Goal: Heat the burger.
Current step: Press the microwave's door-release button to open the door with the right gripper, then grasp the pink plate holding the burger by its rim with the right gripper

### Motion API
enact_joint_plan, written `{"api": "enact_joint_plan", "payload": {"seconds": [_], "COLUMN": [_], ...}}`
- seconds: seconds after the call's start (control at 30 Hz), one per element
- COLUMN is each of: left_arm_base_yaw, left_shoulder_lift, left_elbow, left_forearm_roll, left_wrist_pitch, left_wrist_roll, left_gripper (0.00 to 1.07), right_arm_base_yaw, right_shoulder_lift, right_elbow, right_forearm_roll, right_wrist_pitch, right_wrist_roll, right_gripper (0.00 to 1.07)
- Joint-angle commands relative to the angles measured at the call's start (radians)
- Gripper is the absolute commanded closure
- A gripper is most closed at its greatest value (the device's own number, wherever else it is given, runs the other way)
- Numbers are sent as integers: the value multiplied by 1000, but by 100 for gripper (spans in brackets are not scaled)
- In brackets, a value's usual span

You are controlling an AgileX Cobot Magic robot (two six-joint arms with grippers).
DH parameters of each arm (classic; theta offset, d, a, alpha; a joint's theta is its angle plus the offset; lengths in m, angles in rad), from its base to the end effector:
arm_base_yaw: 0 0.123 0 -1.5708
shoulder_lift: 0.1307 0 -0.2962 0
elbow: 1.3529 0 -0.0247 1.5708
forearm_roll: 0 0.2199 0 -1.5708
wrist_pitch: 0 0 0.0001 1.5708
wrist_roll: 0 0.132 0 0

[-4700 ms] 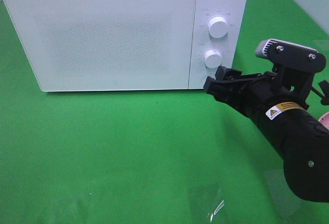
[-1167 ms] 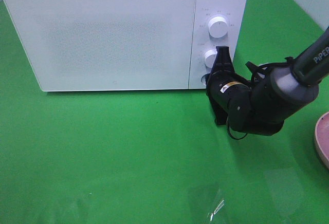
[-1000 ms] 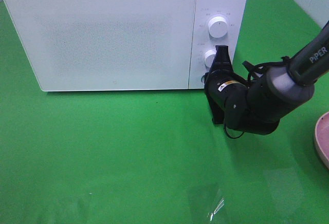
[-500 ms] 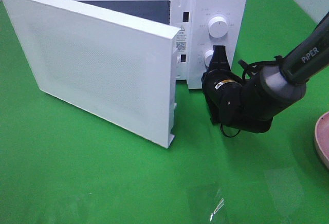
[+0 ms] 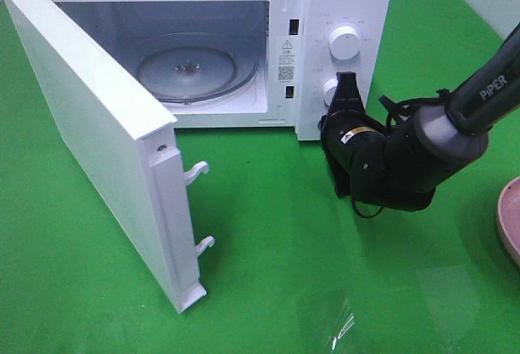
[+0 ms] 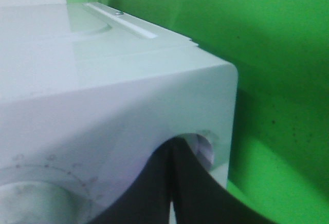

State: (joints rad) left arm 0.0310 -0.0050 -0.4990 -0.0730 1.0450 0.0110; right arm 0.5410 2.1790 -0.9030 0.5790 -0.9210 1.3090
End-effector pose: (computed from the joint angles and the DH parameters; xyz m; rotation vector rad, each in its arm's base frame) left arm -0.0064 -0.0085 0.2455 -0.0174 2.0229 -0.0605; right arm 0.3860 0.1648 0.1057 1.3611 1.5193 1.0533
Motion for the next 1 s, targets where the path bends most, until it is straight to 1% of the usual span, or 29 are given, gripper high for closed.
{"api": "enact_joint_plan", "payload": {"seconds": [0.03,0.23,0.33,0.4,0.63,0.7,0.73,0.77,0.87,0.93,0.97,1.0], "left_arm_base_yaw": [-6,-6,-6,-6,-6,-6,-6,-6,-6,-6,-6,-6], "left_shoulder_lift": [-19,-19,-19,-19,-19,-19,-19,-19,-19,-19,-19,-19], "left_elbow": [3,3,3,3,3,3,3,3,3,3,3,3], "left_forearm_roll": [1,1,1,1,1,1,1,1,1,1,1,1], "left_wrist_pitch": [-10,-10,-10,-10,-10,-10,-10,-10,-10,-10,-10,-10], "left_wrist_roll": [-2,-2,-2,-2,-2,-2,-2,-2,-2,-2,-2,-2], "left_gripper": [7,7,7,7,7,7,7,7,7,7,7,7], "right_arm_base_yaw": [-24,-12,-12,-12,-12,-12,-12,-12,-12,-16,-16,-16], "right_shoulder_lift": [-40,-90,-104,-139,-197,-260,-260,-293,-312,-383,-383,-423], "right_elbow": [-20,62,80,119,169,201,201,218,224,230,230,230], "right_forearm_roll": [-48,-81,-105,-168,-197,-203,-203,-204,-204,-204,-204,-204], "right_wrist_pitch": [-205,-141,-107,-9,77,183,183,238,267,415,415,477], "right_wrist_roll": [10,9,-4,-5,-6,-34,-34,-79,-102,-224,-224,-311], "right_gripper": [107,107,107,107,107,106,106,106,105,104,104,102]}}
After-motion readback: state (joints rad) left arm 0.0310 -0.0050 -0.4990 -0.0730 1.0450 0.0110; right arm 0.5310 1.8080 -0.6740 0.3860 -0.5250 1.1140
